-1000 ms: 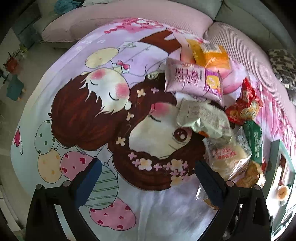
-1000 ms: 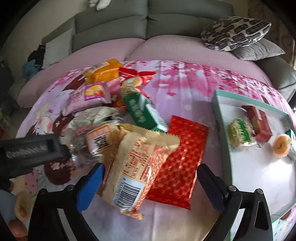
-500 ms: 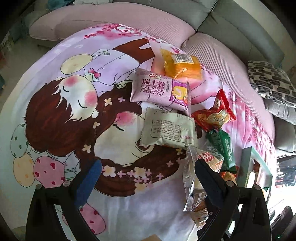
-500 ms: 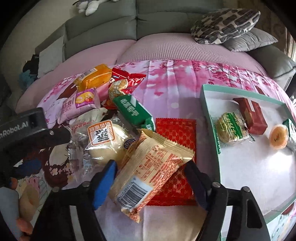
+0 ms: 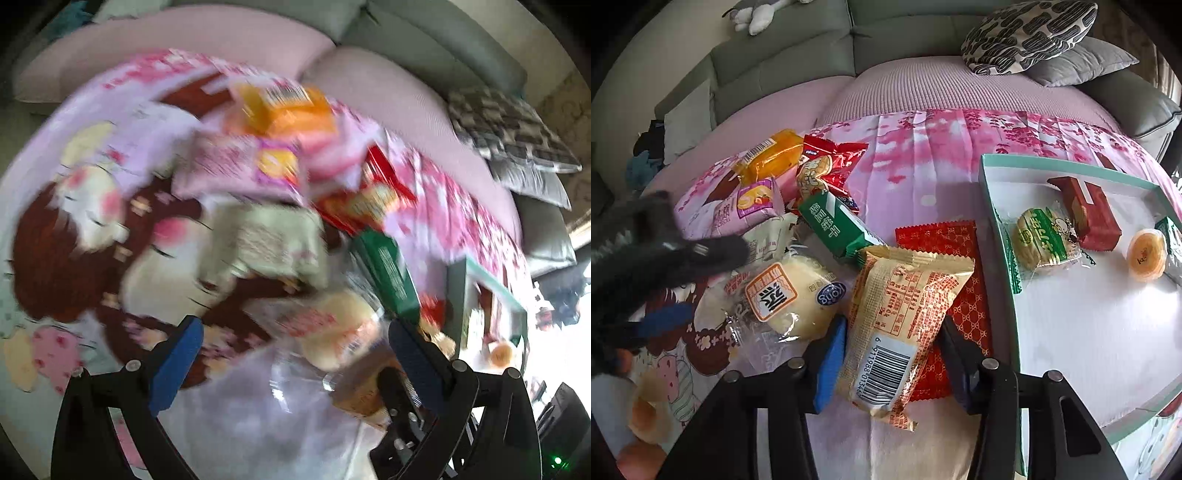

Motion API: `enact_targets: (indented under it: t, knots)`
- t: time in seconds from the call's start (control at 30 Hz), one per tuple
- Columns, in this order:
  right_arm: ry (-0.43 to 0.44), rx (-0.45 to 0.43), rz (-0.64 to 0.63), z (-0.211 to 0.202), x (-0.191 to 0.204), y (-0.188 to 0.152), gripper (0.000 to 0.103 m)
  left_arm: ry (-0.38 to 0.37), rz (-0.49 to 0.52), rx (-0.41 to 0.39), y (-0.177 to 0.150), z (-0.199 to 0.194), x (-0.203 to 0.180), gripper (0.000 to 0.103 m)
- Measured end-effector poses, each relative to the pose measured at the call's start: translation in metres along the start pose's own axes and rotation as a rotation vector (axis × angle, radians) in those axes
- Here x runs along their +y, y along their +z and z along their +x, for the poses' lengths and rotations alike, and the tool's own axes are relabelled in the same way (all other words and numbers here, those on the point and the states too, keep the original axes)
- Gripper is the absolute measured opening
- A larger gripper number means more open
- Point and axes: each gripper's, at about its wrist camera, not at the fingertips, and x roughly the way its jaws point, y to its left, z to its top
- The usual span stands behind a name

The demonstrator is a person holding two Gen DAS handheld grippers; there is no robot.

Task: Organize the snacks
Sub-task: 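Grasp the beige bread bag with the right tool while the left tool grasps the clear-wrapped bun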

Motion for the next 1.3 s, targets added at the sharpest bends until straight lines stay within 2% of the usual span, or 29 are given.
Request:
enact_targets:
  t: [0.13,0.27,0.43,0.53,0.6,0.7,1.0,1.3]
  knots:
    - [0.006,0.006,0.012,0.000,-0.003,-0.001,0.052,-0.002,0.001,0.049,0.002,0.018,-0.005,0.100]
    - [0.006,0.010,0.017,0.000,-0.003,-0.001,0.052,-0.037,-0.044,0.092,0.002,0.033,-0.003,0.100]
    - [0.007,0.014,0.020,0.001,-0.004,0.000,0.052,-0.026,-0.066,0.098,0.004,0.037,-0.001,0.097]
    - [0.006,0.015,0.018,0.001,-0.004,-0.001,0.052,-0.018,-0.062,0.090,0.003,0.038,-0.004,0.089]
    - [0.005,0.015,0.016,0.001,-0.003,-0.001,0.052,-0.037,-0.059,0.090,0.005,0.036,-0.004,0.078]
    - [0.009,0.015,0.021,0.001,-0.004,-0.001,0.052,-0.062,-0.048,0.102,0.008,0.040,-0.010,0.069]
    - [0.012,0.016,0.023,0.002,-0.005,-0.001,0.052,-0.074,-0.043,0.114,0.009,0.046,-0.021,0.065]
    - [0.021,0.017,0.038,0.002,-0.006,-0.001,0.052,-0.083,-0.052,0.129,0.006,0.040,-0.016,0.063]
